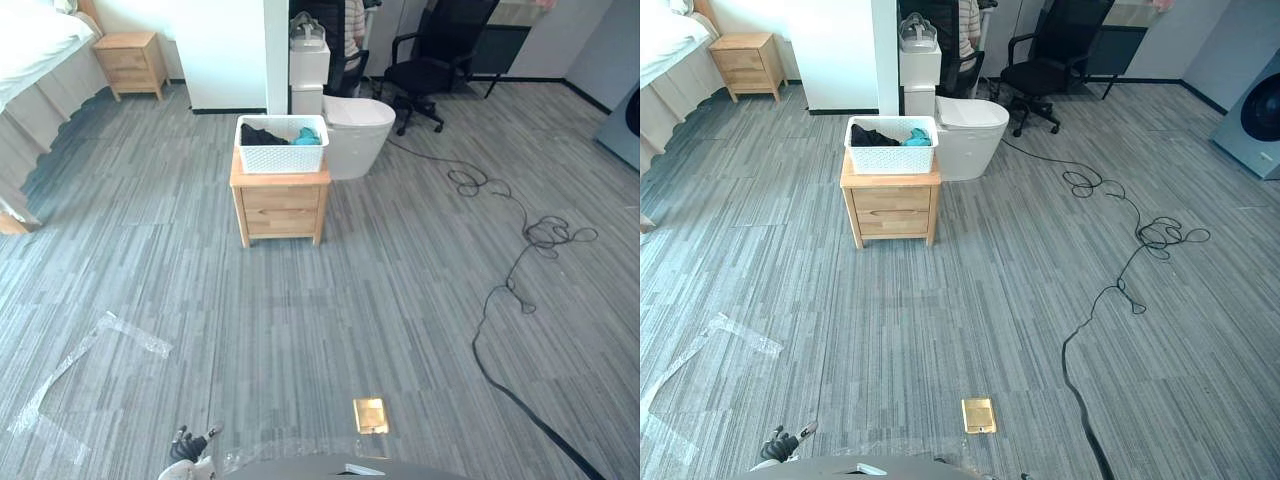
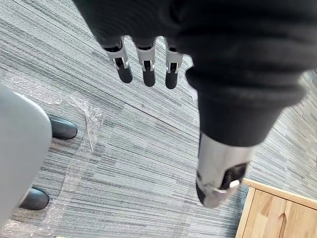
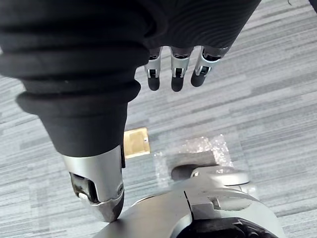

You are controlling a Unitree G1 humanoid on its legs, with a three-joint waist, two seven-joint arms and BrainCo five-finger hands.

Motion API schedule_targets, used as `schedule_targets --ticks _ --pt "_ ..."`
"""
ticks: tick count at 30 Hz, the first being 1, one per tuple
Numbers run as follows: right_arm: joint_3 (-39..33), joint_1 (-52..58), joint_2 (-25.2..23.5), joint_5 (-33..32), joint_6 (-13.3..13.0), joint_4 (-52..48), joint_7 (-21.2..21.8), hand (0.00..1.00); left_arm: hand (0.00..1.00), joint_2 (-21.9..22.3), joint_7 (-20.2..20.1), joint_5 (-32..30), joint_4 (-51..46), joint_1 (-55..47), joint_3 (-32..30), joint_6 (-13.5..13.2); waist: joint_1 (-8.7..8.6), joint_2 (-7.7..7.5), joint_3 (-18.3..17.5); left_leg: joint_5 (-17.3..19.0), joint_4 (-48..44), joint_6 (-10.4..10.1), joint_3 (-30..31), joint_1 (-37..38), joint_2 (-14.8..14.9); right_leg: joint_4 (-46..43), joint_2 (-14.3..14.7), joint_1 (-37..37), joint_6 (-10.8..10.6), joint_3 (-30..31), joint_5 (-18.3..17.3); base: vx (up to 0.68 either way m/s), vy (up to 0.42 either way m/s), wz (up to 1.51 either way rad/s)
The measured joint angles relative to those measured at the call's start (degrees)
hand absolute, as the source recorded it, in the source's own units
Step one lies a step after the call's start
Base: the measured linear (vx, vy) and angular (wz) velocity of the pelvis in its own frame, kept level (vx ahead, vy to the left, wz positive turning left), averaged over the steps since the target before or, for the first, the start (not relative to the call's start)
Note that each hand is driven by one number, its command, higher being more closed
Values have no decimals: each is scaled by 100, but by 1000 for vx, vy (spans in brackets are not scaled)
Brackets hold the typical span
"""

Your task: Pick up the laundry basket with both hands and put the clothes into the washing machine.

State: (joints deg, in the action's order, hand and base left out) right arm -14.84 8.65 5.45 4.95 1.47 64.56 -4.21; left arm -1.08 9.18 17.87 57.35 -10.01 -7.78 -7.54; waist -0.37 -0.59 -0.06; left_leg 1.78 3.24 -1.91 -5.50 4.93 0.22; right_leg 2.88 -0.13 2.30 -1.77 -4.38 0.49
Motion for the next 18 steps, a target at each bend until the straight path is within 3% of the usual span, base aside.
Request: schedule_targets --ticks 11,18 --pt "8 -38 -7 -1 0 -41 5 0 0 -36 -333 7 5 0 128 -42 28 -13 34 -162 155 90 25 21 0 175 10 76 18 -112 103 -65 -7 3" --pt "9 -39 -11 0 3 -35 6 0 0 -42 -133 1 75 40 128 -44 26 -30 42 -171 160 87 29 18 1 177 13 81 53 -123 135 -13 -2 0"
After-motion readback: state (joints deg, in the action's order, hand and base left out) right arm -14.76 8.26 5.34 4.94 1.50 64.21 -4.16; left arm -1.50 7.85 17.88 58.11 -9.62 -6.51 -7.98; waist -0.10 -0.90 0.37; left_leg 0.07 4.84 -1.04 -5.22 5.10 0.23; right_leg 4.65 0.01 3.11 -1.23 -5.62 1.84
